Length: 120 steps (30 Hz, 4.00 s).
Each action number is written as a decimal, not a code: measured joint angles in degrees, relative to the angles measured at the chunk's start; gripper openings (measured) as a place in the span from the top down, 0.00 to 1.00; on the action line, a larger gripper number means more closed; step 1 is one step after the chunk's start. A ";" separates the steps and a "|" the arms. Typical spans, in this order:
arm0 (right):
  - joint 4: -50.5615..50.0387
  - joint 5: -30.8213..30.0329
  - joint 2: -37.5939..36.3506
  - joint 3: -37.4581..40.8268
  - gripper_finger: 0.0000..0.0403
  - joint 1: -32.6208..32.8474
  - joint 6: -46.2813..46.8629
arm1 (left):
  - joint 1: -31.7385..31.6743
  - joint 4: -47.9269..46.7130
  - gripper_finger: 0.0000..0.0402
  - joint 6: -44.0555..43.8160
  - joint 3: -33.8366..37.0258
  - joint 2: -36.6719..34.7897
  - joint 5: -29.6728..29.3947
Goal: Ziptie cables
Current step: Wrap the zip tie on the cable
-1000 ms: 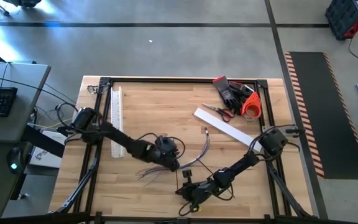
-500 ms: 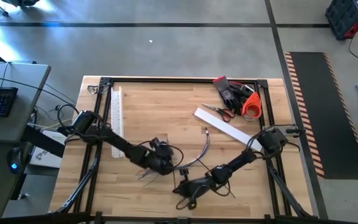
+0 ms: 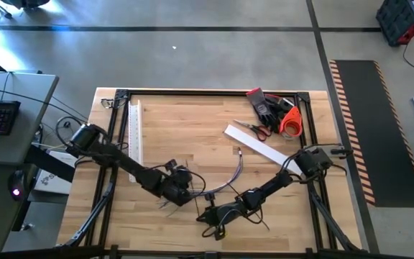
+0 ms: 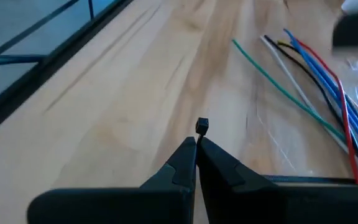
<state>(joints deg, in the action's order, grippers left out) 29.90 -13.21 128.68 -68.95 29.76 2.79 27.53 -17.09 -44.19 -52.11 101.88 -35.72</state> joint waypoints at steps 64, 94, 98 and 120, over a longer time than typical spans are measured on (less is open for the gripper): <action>0.06 -5.71 -5.42 -0.11 0.99 -0.46 9.40 | 19.24 46.98 1.00 18.82 -0.35 15.94 -20.12; -14.21 8.58 -11.34 -0.02 0.98 -7.00 22.85 | 14.49 46.60 1.00 18.18 -0.53 15.92 -6.76; -14.24 10.47 -11.34 -0.02 0.99 -6.49 22.79 | 14.49 46.27 1.00 17.89 -0.53 15.92 -6.76; -14.32 7.33 -11.46 -0.02 1.00 0.20 3.11 | 14.49 46.47 1.00 15.27 -0.53 15.92 -6.85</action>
<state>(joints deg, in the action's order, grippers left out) 15.59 -5.88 117.22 -68.97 29.96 5.89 42.02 29.39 -28.92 -52.64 117.80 -42.57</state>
